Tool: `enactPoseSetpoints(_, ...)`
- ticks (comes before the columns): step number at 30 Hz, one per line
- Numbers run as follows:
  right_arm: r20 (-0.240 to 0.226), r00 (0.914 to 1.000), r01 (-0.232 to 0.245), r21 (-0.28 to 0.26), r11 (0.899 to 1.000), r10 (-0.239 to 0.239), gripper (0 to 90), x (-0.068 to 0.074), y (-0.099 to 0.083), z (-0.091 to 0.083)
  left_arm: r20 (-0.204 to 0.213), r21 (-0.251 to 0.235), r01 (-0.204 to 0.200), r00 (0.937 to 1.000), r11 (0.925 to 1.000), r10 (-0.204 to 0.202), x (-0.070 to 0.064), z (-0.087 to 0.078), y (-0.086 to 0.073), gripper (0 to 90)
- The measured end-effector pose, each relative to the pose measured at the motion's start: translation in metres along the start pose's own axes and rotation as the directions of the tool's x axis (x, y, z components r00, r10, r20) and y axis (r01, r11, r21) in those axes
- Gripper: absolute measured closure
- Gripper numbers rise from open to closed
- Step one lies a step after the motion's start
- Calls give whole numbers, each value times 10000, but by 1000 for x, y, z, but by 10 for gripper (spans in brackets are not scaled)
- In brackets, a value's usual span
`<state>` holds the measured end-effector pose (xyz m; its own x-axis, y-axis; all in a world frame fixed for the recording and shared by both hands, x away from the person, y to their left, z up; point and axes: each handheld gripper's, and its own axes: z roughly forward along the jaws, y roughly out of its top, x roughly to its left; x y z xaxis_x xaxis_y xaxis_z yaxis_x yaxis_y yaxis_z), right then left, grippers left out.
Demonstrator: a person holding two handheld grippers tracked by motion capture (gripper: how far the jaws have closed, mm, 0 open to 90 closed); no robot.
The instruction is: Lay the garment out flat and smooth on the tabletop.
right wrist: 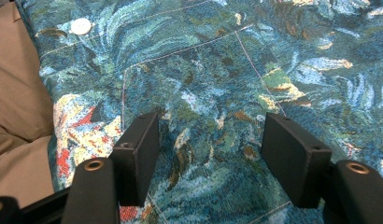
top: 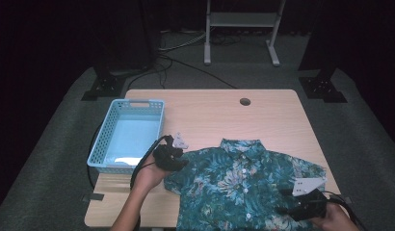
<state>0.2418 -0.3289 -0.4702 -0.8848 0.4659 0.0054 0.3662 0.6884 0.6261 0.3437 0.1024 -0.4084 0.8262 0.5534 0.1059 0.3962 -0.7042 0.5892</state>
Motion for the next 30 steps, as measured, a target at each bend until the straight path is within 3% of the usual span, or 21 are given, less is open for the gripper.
enactPoseSetpoints(9, 103, 9998, -168, 62, 9998, 167, 298, 3, 1, 1, 551, -225, 106, 9984, 9997, -94, -21, 15, 0, 459)
enactPoseSetpoints(12, 339, 9977, -603, 241, 9979, 595, 288, 2, 2, 0, 915, -247, 243, 9956, 9994, -219, -32, 23, -1, 407)
enactPoseSetpoints(16, 598, 9928, -1052, 143, 9943, 1042, 287, -2, -4, -4, 1026, -298, 233, 9945, 9993, -202, -50, 30, -4, 341)
enactPoseSetpoints(24, 1492, 9672, -2087, 50, 9780, 2056, 279, -7, -20, -21, 971, -252, 63, 9953, 9997, -38, -83, 37, -10, 245)
enactPoseSetpoints(30, 1680, 9501, -2639, -149, 9644, 2626, 277, -6, -29, -25, 879, -100, 251, 9958, 9996, -241, -95, 40, -15, 197)
